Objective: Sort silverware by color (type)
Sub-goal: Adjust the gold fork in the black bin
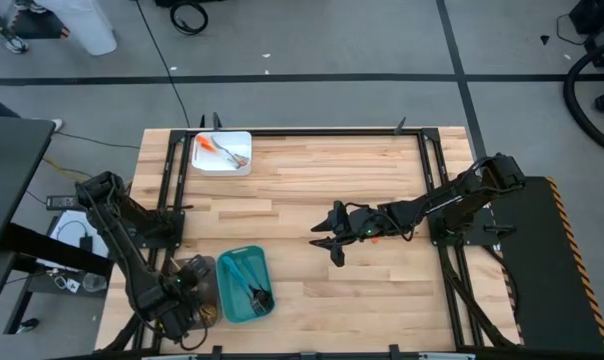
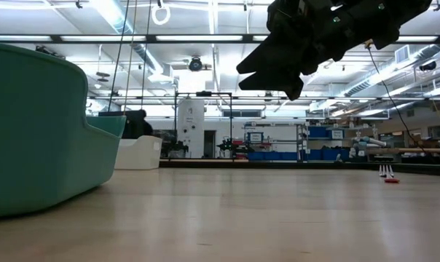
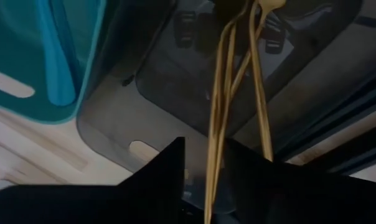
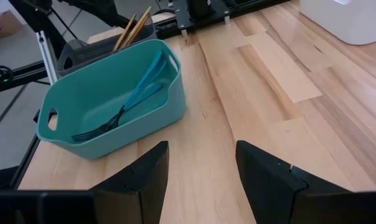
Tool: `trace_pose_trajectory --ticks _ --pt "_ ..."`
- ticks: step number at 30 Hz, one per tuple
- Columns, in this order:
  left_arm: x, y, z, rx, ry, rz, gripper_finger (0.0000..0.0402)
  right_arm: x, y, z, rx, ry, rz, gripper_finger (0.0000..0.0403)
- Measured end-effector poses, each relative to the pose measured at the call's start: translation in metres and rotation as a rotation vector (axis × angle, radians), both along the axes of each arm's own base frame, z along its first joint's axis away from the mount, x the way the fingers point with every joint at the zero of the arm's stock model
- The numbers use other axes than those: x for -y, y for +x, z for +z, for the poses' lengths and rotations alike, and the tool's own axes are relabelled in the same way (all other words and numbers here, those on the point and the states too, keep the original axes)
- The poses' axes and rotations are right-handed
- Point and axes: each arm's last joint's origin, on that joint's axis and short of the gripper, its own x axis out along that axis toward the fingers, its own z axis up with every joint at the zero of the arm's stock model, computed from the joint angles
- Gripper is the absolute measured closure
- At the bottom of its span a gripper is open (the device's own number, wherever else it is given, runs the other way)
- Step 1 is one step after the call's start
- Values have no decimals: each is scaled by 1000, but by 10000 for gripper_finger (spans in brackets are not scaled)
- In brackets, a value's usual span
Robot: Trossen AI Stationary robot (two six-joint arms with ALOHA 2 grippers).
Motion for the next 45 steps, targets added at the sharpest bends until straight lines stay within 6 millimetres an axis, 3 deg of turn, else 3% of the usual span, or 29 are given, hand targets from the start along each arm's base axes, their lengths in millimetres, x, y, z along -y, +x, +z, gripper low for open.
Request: trace_pose_trajectory --ticks 8,13,16,28,38,45 --pt "-5 -1 12 -2 69 3 214 0 0 0 1 15 -6 206" --pt "-5 2 32 43 47 52 215 0 0 0 2 19 -8 206" --pt "-5 0 34 41 8 83 220 -1 0 0 2 25 -7 206" --pt "-6 -7 -5 -3 -23 181 220 -4 -1 1 6 24 3 206" --pt "-1 -9 -9 -92 -110 262 238 -4 0 1 11 20 -8 206" --pt "0 -7 -20 -117 -161 431 261 -4 0 2 20 16 -10 206"
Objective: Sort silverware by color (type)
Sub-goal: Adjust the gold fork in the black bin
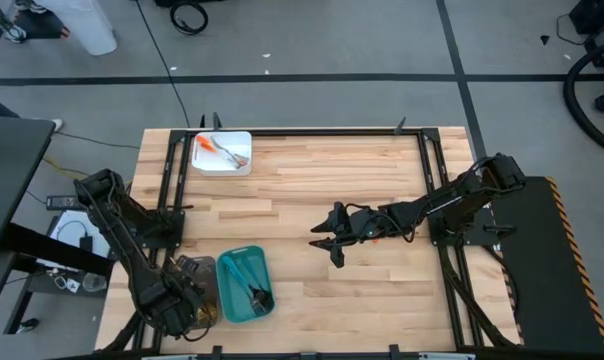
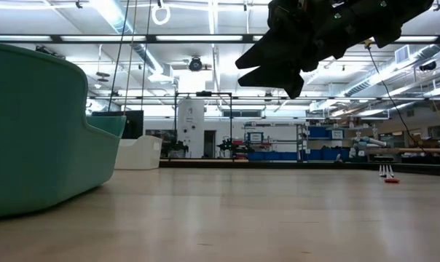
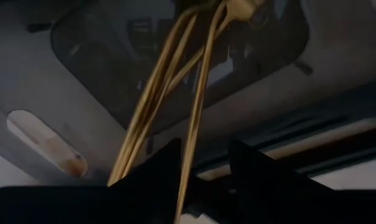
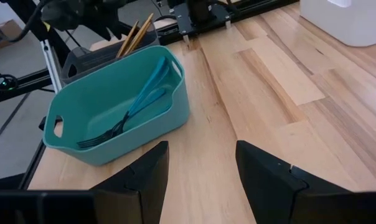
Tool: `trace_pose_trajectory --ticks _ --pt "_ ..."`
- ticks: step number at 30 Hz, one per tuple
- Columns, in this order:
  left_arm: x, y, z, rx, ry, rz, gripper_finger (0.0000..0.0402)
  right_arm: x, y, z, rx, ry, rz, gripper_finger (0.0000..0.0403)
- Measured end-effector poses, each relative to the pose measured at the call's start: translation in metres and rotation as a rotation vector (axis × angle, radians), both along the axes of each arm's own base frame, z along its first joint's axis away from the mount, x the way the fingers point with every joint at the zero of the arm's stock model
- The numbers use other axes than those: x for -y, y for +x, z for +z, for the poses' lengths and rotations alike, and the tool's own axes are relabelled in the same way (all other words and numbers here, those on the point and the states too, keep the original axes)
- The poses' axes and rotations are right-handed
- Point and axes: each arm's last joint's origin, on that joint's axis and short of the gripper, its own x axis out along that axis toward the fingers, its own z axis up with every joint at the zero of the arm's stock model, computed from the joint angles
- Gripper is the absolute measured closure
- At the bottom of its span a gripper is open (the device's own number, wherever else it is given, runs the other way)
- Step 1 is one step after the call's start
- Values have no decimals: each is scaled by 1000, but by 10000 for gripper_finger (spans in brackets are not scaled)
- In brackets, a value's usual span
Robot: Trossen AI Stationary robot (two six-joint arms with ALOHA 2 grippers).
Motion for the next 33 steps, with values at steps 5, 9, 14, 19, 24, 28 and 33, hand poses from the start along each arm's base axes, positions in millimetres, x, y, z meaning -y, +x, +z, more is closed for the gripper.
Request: trace_pose_trajectory --ticks 5,9,14,19,24,28,33 --pt "1 1 -4 -9 20 11 273 0 1 1 13 -10 3 206" --pt "5 3 -15 -39 54 -24 285 0 1 2 20 -17 7 206" --pt "7 8 -28 -78 100 -69 296 0 1 2 26 -24 10 206" --pt "7 13 -36 -104 119 -124 318 0 1 2 27 -26 10 206" --pt "9 11 -38 -111 116 -219 361 0 1 2 27 -26 10 206" --pt "10 9 -38 -111 111 -275 377 0 1 2 26 -23 9 206" --pt "9 9 -38 -102 127 -314 377 0 1 2 26 -21 9 206"
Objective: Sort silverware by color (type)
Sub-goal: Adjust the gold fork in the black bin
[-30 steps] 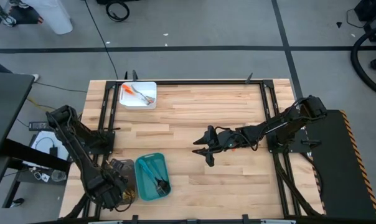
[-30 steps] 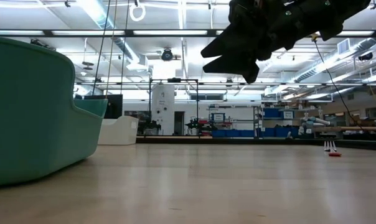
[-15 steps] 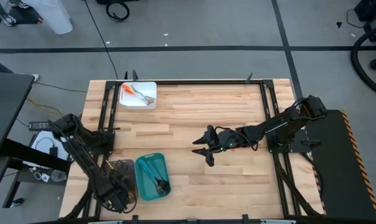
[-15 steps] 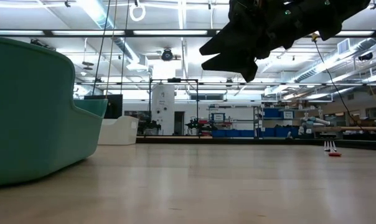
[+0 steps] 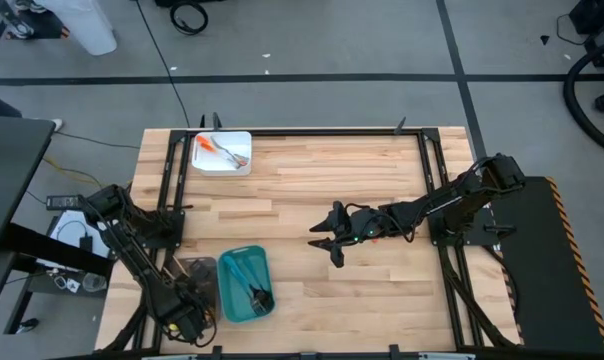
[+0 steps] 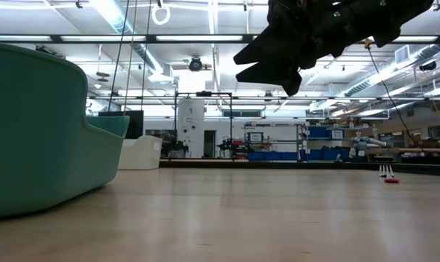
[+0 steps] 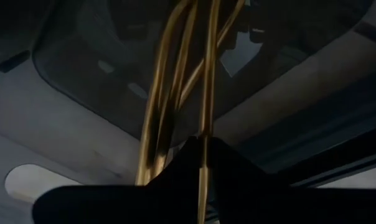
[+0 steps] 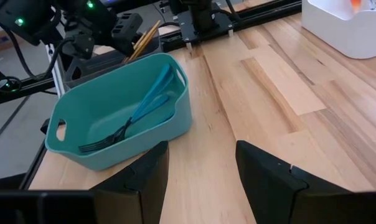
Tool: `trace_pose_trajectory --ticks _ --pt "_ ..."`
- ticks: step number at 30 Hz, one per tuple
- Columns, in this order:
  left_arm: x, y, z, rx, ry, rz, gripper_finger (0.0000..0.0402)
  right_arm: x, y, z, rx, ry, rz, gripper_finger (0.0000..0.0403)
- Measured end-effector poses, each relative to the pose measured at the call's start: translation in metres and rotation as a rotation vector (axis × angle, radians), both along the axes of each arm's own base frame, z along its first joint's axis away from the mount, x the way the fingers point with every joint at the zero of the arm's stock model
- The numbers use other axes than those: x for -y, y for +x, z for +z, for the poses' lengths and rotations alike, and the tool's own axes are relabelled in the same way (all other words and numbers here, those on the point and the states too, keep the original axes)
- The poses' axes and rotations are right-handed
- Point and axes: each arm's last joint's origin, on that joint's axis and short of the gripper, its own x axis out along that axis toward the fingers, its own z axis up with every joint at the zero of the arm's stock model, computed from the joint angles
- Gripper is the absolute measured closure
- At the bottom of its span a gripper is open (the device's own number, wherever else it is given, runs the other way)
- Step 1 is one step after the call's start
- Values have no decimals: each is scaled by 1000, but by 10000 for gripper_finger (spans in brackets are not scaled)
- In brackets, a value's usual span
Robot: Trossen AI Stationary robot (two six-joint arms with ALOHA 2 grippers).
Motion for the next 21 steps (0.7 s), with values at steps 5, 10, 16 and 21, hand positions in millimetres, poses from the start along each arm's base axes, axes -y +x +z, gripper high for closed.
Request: trace_pose_trajectory --ticks 5,10,16,21 --pt "-4 1 6 8 -16 5 376 0 0 0 2 1 0 206" --pt "-7 4 19 13 -40 8 374 0 0 1 13 3 0 206" --pt "-9 5 34 -37 -45 -95 374 0 1 2 17 3 1 206" --pt "-10 4 38 -66 -35 -224 374 0 1 2 18 3 1 206"
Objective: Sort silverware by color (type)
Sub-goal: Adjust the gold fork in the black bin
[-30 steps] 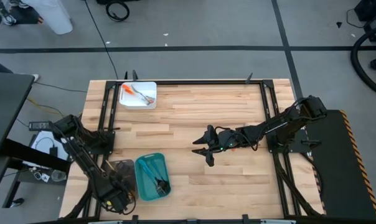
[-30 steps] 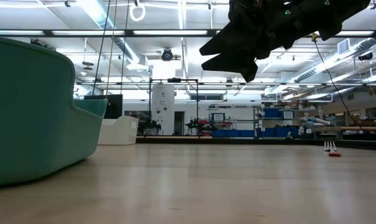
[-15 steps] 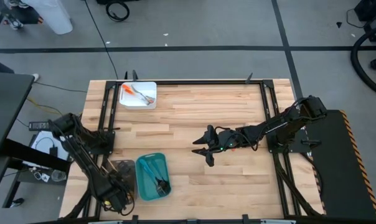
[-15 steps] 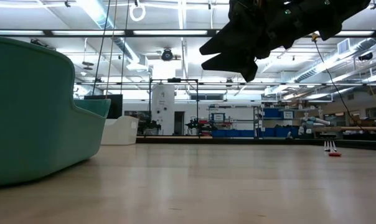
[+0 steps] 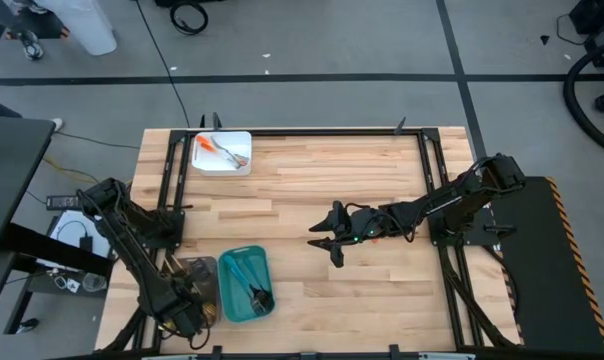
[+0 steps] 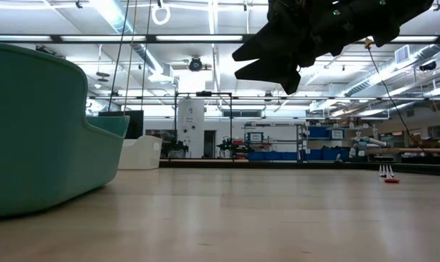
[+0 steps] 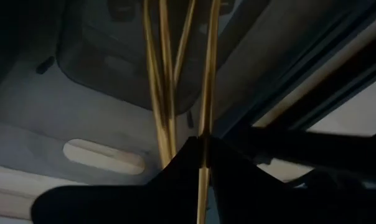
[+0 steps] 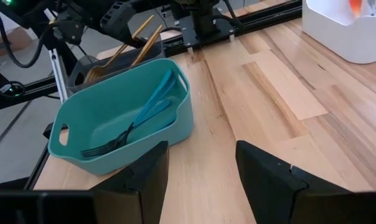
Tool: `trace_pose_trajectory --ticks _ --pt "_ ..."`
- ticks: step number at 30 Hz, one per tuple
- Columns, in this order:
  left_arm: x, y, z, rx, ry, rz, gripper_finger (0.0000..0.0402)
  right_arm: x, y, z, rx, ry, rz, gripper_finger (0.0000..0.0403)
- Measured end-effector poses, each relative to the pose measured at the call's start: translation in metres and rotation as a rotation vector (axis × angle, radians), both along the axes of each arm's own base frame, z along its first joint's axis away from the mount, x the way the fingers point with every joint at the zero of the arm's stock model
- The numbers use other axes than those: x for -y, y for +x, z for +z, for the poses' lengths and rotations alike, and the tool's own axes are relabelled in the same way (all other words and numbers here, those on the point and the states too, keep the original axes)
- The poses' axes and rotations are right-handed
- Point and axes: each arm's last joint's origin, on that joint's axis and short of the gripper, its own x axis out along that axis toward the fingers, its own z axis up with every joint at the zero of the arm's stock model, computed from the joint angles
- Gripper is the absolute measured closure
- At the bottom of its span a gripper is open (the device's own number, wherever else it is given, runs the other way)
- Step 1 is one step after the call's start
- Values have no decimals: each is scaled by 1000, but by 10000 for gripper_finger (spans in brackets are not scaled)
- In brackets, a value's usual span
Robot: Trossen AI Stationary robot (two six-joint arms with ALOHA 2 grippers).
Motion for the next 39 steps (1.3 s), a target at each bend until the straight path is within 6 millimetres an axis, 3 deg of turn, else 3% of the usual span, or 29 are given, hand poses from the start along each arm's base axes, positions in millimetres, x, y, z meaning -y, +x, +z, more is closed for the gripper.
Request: trace_pose_trajectory --ticks 10,17,22,30,39 --pt "-4 -1 8 5 74 -30 373 0 0 0 1 0 0 206" --pt "-2 12 18 100 56 36 373 0 1 2 19 4 0 206" --pt "-5 23 10 80 91 96 373 0 1 2 26 7 1 206" --pt "-1 28 -2 32 116 28 373 -1 1 2 26 7 4 206" --pt "11 25 -13 93 144 -70 372 -1 1 2 25 6 5 206"
